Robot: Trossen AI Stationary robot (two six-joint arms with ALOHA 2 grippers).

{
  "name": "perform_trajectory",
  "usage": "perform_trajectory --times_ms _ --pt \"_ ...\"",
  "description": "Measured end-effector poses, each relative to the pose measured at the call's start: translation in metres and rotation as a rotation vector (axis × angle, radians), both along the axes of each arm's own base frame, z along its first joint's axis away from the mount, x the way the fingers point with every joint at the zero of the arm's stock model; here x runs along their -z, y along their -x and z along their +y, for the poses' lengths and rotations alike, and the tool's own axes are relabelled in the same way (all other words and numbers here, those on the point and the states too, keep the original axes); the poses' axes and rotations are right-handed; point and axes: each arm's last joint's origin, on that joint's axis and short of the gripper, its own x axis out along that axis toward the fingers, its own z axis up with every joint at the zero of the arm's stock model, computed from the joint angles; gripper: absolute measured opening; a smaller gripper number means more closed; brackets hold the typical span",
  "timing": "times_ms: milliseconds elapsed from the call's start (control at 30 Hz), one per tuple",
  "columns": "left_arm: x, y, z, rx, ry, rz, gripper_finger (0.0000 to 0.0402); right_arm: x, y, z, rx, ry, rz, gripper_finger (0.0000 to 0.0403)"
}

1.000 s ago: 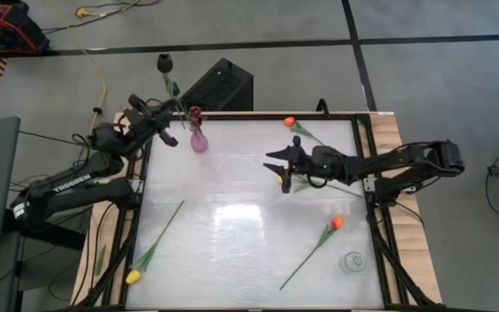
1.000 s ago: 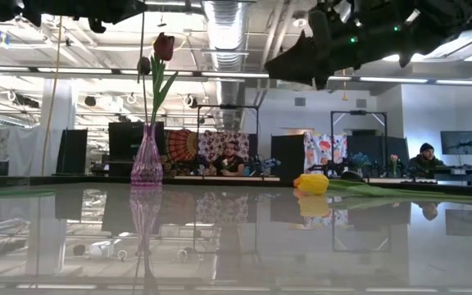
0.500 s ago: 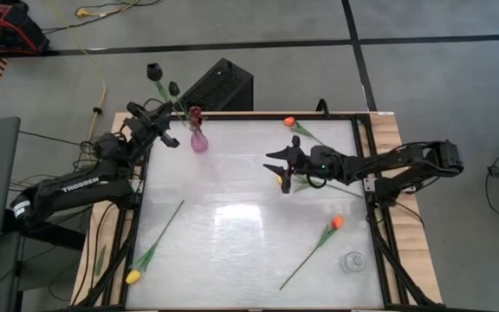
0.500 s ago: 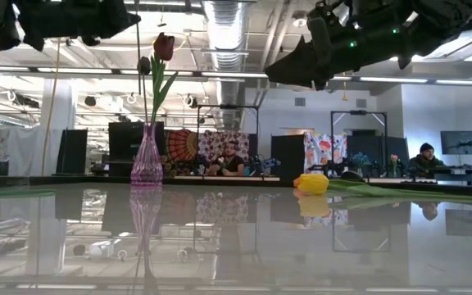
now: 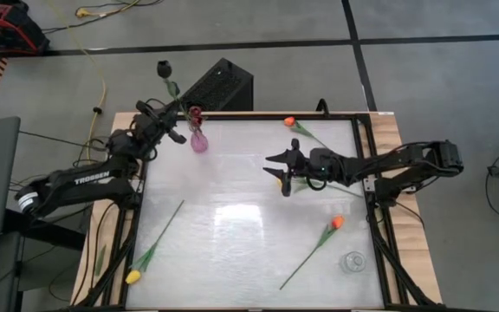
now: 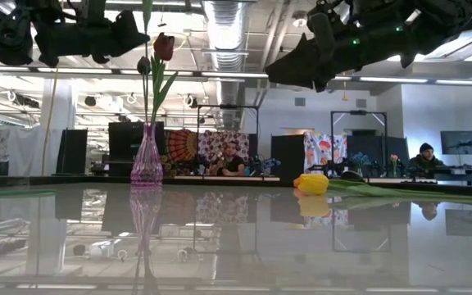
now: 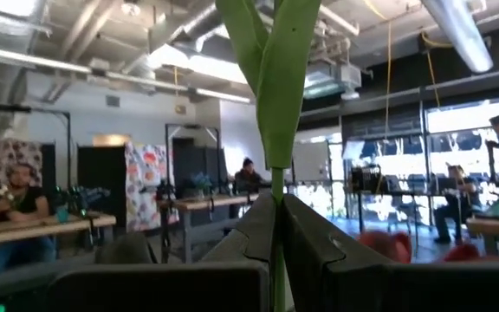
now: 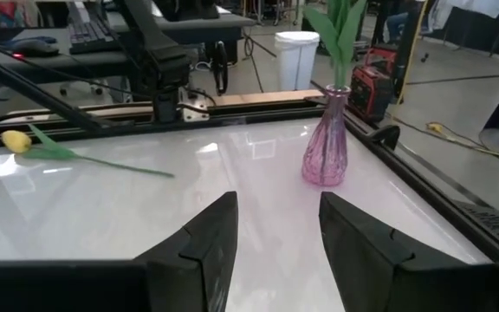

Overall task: Sort flowers into vase by color
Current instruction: Put the black flower into the purple vase

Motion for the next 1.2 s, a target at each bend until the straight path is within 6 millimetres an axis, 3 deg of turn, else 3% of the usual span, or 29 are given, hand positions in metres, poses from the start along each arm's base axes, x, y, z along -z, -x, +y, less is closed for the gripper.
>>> perform_trajectory --times_ms 1200 --pt "0.034 -0.023 0.02 -0.014 0.109 0.133 0.0 0.008 0.001 0.011 -0.039 -0.006 0.084 0.0188"
